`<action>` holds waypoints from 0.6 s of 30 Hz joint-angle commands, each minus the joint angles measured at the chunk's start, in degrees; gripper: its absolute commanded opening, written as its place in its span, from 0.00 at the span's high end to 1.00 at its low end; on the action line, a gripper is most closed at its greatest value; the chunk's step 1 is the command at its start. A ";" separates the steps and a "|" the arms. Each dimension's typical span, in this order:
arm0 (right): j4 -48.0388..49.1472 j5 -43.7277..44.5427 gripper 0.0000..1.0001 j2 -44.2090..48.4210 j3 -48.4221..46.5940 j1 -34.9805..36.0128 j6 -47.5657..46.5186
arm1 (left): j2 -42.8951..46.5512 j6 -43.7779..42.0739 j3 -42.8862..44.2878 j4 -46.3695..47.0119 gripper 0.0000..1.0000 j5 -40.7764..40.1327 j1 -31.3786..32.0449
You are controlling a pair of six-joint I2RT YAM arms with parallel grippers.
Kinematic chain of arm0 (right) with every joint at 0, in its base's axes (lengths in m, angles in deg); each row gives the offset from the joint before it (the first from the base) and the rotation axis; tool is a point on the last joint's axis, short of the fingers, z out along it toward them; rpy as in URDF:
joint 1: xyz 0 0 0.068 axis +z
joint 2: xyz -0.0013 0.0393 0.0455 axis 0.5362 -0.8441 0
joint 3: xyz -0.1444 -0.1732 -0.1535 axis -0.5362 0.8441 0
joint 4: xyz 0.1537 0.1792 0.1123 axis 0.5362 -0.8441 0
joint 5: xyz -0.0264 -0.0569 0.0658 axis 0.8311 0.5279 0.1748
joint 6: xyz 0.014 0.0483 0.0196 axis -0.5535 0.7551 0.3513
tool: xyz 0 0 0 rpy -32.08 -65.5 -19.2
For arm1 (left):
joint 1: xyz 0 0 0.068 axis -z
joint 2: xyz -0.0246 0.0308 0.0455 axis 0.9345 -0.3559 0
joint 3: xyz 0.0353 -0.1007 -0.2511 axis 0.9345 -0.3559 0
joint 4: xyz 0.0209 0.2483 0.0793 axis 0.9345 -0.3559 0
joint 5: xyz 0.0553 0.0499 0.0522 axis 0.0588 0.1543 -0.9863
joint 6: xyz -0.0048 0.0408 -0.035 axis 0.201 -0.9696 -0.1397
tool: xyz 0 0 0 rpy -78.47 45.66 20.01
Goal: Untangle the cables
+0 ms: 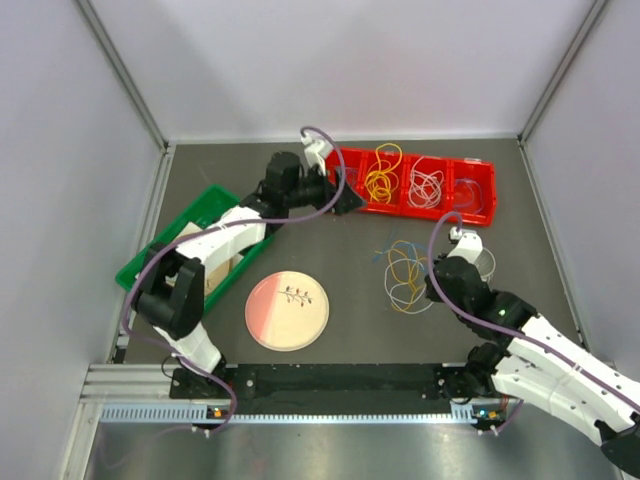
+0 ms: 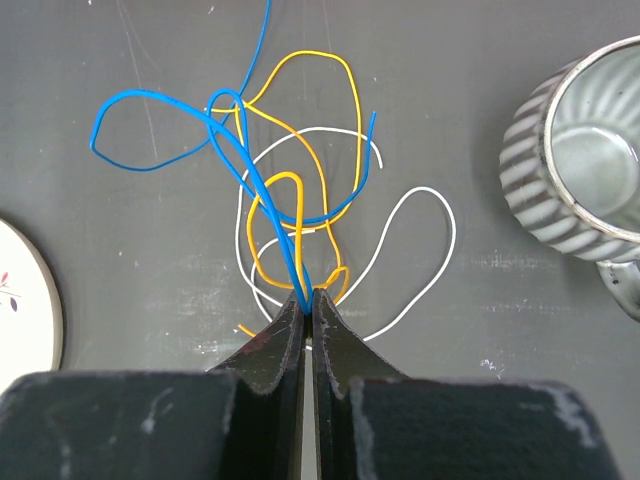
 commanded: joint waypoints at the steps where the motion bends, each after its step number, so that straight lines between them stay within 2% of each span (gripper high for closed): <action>1: 0.76 0.49 1.00 -0.04 0.17 -0.31 1.48 | 2.16 -5.85 -4.99 2.19 0.22 6.00 4.11; 4: 1.29 0.23 1.00 -0.74 0.00 -0.31 1.49 | 2.42 -11.20 -7.19 3.50 0.23 5.39 8.15; 9: 1.64 -0.13 1.00 -1.62 -0.44 -0.31 1.40 | 1.64 -12.37 -9.74 8.34 0.21 5.21 11.32; 12: 1.90 -0.13 1.00 -1.71 -0.44 -0.31 1.31 | -0.47 -12.37 -7.91 8.87 0.17 5.56 12.81; 15: 1.99 -0.21 1.00 -2.06 -0.53 -0.31 1.40 | -4.07 -16.32 -3.35 3.52 0.16 1.54 15.01; 18: 2.08 -0.39 1.00 -2.06 -0.62 -0.40 1.31 | -7.41 -17.29 -0.78 2.72 0.16 0.91 15.89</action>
